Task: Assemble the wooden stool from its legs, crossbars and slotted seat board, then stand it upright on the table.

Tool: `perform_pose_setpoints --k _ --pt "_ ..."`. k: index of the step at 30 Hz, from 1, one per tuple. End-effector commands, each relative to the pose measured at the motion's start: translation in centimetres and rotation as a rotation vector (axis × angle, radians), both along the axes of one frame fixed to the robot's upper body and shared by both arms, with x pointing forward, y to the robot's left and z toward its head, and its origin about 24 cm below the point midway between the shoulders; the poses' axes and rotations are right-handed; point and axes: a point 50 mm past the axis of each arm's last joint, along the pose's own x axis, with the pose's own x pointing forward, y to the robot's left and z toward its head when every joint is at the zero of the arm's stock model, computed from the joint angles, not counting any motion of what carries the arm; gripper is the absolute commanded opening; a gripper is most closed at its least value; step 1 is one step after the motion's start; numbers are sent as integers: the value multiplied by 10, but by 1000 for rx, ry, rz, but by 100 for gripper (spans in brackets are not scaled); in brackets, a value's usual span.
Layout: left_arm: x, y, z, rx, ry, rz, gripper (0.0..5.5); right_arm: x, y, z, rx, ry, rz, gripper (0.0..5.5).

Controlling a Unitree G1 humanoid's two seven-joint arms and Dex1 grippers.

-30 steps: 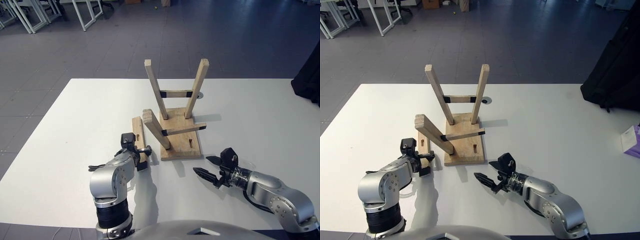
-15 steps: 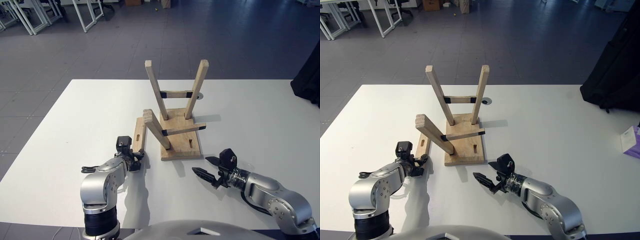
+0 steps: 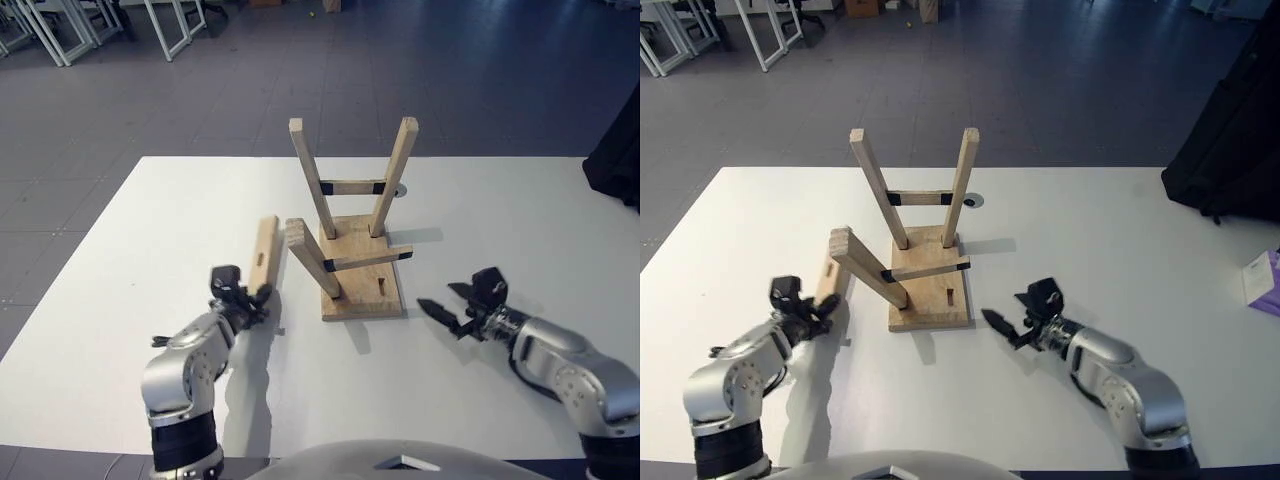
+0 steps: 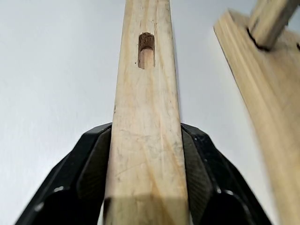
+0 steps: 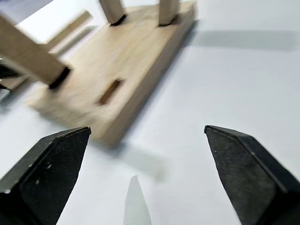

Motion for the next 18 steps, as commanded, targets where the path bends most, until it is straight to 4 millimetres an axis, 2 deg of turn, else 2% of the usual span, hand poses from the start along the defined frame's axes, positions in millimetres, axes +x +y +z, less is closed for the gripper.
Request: perform_pose_setpoints --k 1,3,4,6,8,12,18 --pt "19 29 92 -243 -454 -179 204 33 -9 62 108 -156 3 448" --pt "17 33 122 -356 -553 -325 204 42 -4 92 222 -217 58 448" --pt "15 29 132 -408 -570 -429 204 45 1 106 312 -235 104 448" --pt "11 12 144 -487 -543 -681 204 47 22 137 543 -253 284 448" --pt "10 -2 146 -517 -478 -859 204 46 43 155 690 -226 448 448" --pt "16 -20 151 -505 -412 -1030 204 42 75 176 847 -164 629 448" --pt "21 -40 155 -476 -368 -1163 204 38 90 183 833 -121 688 448"
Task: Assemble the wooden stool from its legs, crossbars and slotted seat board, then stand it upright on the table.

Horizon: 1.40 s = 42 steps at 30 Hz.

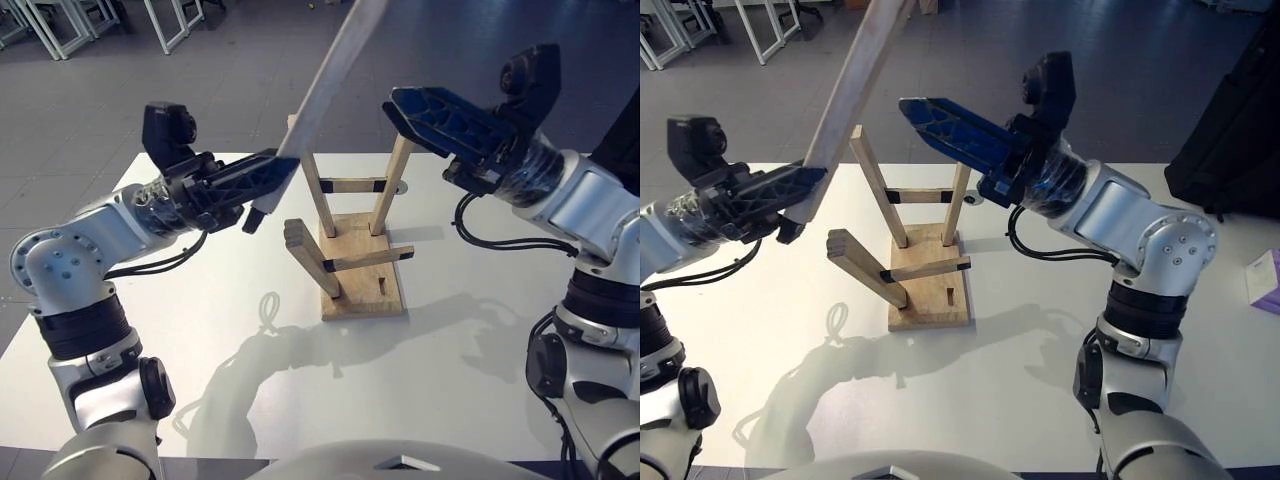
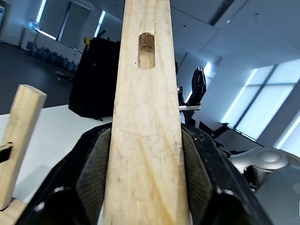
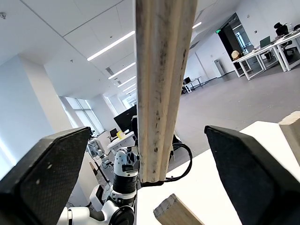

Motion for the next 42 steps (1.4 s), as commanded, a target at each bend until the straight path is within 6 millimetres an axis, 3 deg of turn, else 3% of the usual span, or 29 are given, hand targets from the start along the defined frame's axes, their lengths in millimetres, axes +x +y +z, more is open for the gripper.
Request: perform_pose_setpoints --k 1,8,17,22,28,33,39,42 --pt "2 -9 7 43 -30 -66 204 0 12 7 -36 -20 22 448" --pt "8 -16 11 64 -45 -111 204 6 27 6 -48 -17 58 448" --pt "5 -17 9 64 -46 -134 204 10 33 -15 -128 13 72 285" --pt "3 -19 5 77 -35 -152 204 12 37 -16 -118 13 70 205" --pt "3 -20 2 85 -33 -152 204 7 42 -12 -76 14 134 200" --pt "2 -19 1 89 -33 -146 204 6 44 -13 -104 -6 128 312" --pt "2 -18 0 95 -32 -143 204 6 41 -10 -64 13 158 214" --pt "2 -19 -1 106 -37 -138 204 6 41 -9 -51 20 167 212"
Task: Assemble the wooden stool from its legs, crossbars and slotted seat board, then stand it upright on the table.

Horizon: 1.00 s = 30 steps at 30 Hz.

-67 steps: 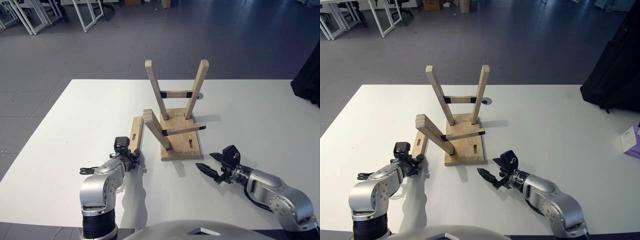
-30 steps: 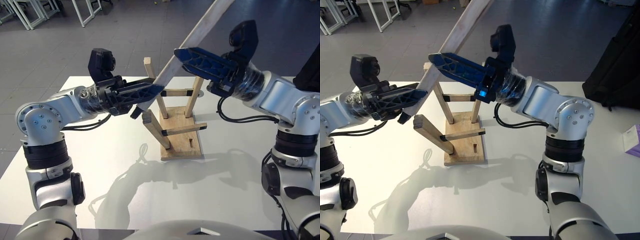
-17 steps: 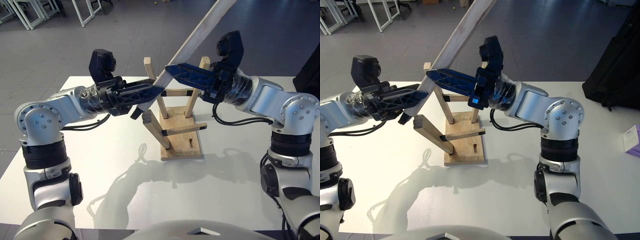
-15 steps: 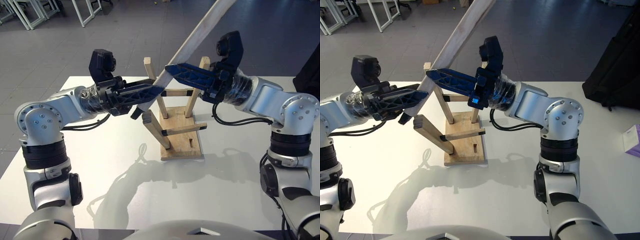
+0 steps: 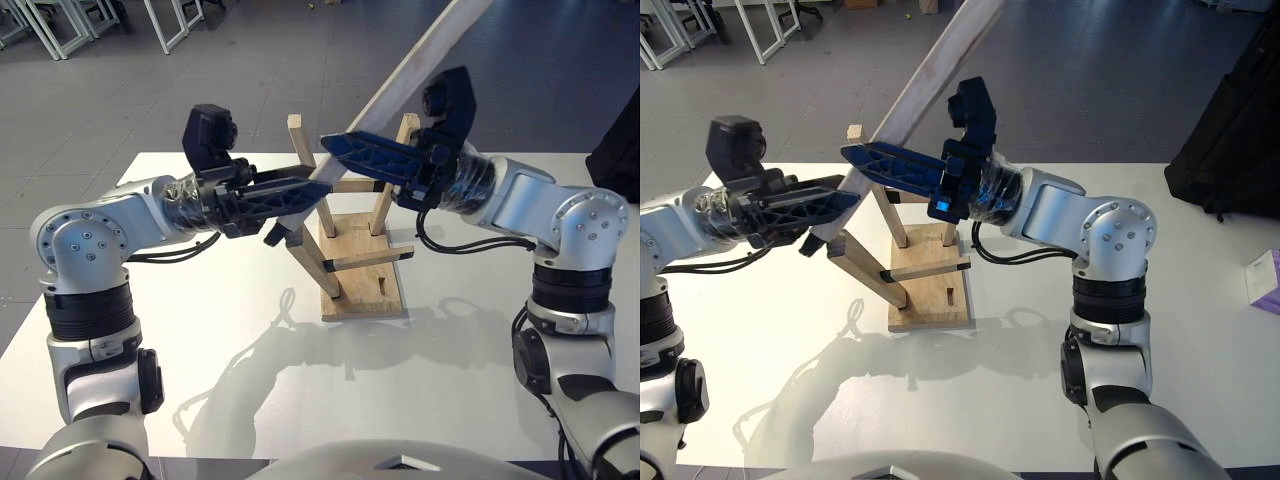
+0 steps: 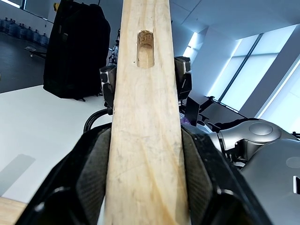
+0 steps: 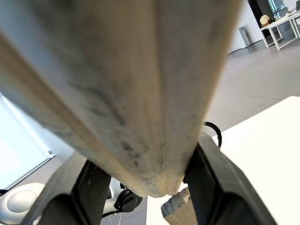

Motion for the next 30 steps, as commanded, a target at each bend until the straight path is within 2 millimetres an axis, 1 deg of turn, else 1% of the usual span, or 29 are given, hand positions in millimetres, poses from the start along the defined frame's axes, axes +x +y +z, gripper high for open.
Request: perform_pose_setpoints --k 1,3,4,5,6,7,10,11,13,15,16,17,18,20,21,22,23,24,26,30 --pt "-1 -1 -1 25 -28 4 204 0 -2 6 27 3 18 212" --pt "3 -1 -1 45 -26 43 204 4 -5 9 39 3 -3 212" --pt "2 0 2 20 -16 24 241 6 -8 12 45 -3 -20 212" --pt "1 2 6 3 -11 9 253 8 -12 14 48 -9 -39 211" --pt "1 4 10 -16 -19 9 276 10 -15 16 49 -14 -54 203" --pt "5 8 15 -43 -25 37 286 11 -20 18 50 -17 -70 203" --pt "14 26 26 -88 -50 158 342 15 -33 21 40 -29 -120 203" --pt "16 33 28 -92 -59 203 358 16 -43 22 28 -41 -157 203" --pt "19 44 23 -48 -72 328 391 20 -73 21 -14 -58 -273 203" --pt "18 44 0 33 -36 447 395 26 -114 5 -118 -34 -429 203" --pt "16 41 -15 76 -10 487 395 27 -131 -7 -176 -17 -487 203" --pt "13 40 -28 106 19 524 395 27 -144 -18 -235 -12 -523 203" --pt "10 39 -41 135 45 563 395 29 -155 -29 -257 -35 -565 203" --pt "2 39 -62 186 86 636 395 30 -170 -55 -328 -127 -624 203" --pt "-1 39 -68 202 97 658 395 28 -174 -66 -333 -146 -596 203" --pt "-2 38 -73 221 102 676 395 25 -175 -79 -381 -185 -559 203" --pt "-4 37 -78 243 109 684 395 20 -171 -93 -400 -229 -485 203" --pt "-5 36 -83 263 113 690 395 16 -165 -101 -385 -258 -427 203" --pt "-3 36 -91 295 129 702 395 10 -155 -112 -336 -299 -339 203" --pt "-3 42 -103 344 151 736 395 6 -137 -118 -295 -418 -194 203"
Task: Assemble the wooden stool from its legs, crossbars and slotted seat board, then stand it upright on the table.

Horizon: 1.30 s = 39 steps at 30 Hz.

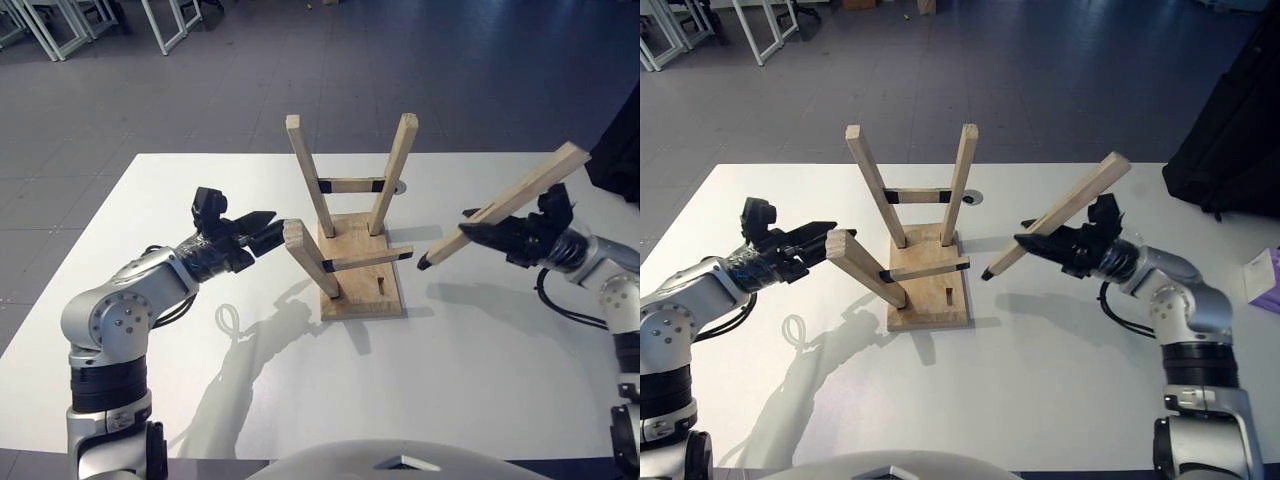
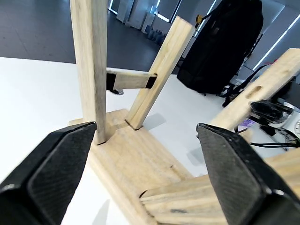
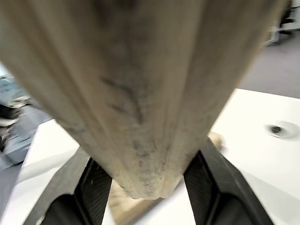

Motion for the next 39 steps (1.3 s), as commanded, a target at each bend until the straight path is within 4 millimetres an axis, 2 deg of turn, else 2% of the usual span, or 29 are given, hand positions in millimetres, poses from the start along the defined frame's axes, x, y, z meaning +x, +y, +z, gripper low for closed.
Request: perform_pose_setpoints --k 1,6,11,16,30,34,39 --pt "-2 5 -15 42 42 35 395 0 18 0 -25 -129 144 203" --pt "-4 4 -21 48 65 23 395 7 34 -10 -99 -241 236 203" --pt "0 5 -19 60 69 5 395 8 40 -34 -153 -247 269 203" --pt "1 3 -18 61 71 -15 395 5 44 -47 -167 -242 280 203" --pt "-5 1 -21 72 87 -44 395 27 39 -30 -288 -276 392 203" --pt "-7 0 -21 78 87 -44 395 29 46 -34 -300 -266 434 203" --pt "-1 -4 -20 87 87 -92 395 28 39 -36 -326 -258 424 203"
